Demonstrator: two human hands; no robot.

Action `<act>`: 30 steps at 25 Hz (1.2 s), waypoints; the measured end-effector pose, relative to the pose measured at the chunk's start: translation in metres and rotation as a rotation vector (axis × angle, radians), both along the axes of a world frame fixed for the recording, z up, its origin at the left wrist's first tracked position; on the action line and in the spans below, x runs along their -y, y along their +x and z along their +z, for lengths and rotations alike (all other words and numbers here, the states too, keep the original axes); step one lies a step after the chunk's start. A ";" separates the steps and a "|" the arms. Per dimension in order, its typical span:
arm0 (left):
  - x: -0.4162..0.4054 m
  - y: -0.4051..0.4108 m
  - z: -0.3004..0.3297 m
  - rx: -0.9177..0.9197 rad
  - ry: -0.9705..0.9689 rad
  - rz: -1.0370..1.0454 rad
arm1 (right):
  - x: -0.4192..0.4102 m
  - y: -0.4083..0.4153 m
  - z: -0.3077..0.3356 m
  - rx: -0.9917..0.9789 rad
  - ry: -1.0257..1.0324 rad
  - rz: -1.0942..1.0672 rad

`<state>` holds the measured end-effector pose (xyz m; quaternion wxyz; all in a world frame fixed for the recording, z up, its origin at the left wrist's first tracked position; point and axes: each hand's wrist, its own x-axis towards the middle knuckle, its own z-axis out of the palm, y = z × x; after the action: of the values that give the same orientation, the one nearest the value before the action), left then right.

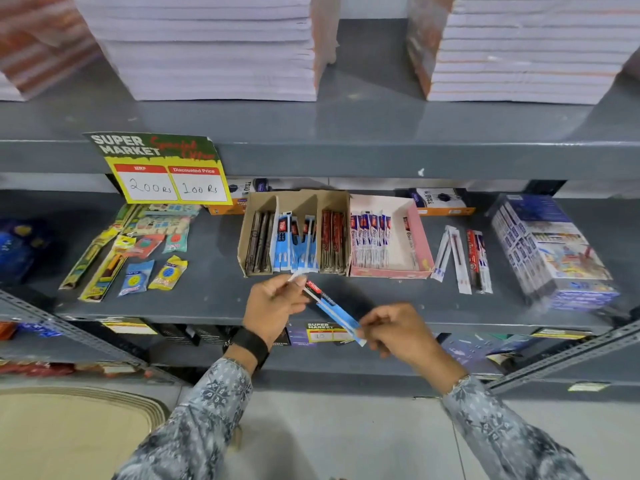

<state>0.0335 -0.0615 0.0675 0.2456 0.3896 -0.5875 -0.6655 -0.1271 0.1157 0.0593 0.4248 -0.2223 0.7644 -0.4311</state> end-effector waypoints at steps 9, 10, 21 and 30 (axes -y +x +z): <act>0.012 0.045 -0.069 0.875 -0.981 -0.370 | 0.124 0.043 -0.002 0.540 -0.234 -0.639; 0.012 0.043 -0.067 0.873 -0.979 -0.368 | 0.131 0.043 0.000 0.626 -0.299 -0.679; -0.026 -0.019 -0.063 0.778 -1.004 -0.523 | -0.036 -0.047 -0.019 -0.509 0.029 -0.724; -0.026 -0.027 -0.073 0.880 -1.040 -0.527 | -0.073 -0.139 -0.006 -0.660 0.388 -0.548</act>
<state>0.0070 -0.0350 -0.0059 -0.0285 0.2996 -0.9461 -0.1194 -0.2656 0.1882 0.0531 0.0632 -0.0539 0.9556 -0.2828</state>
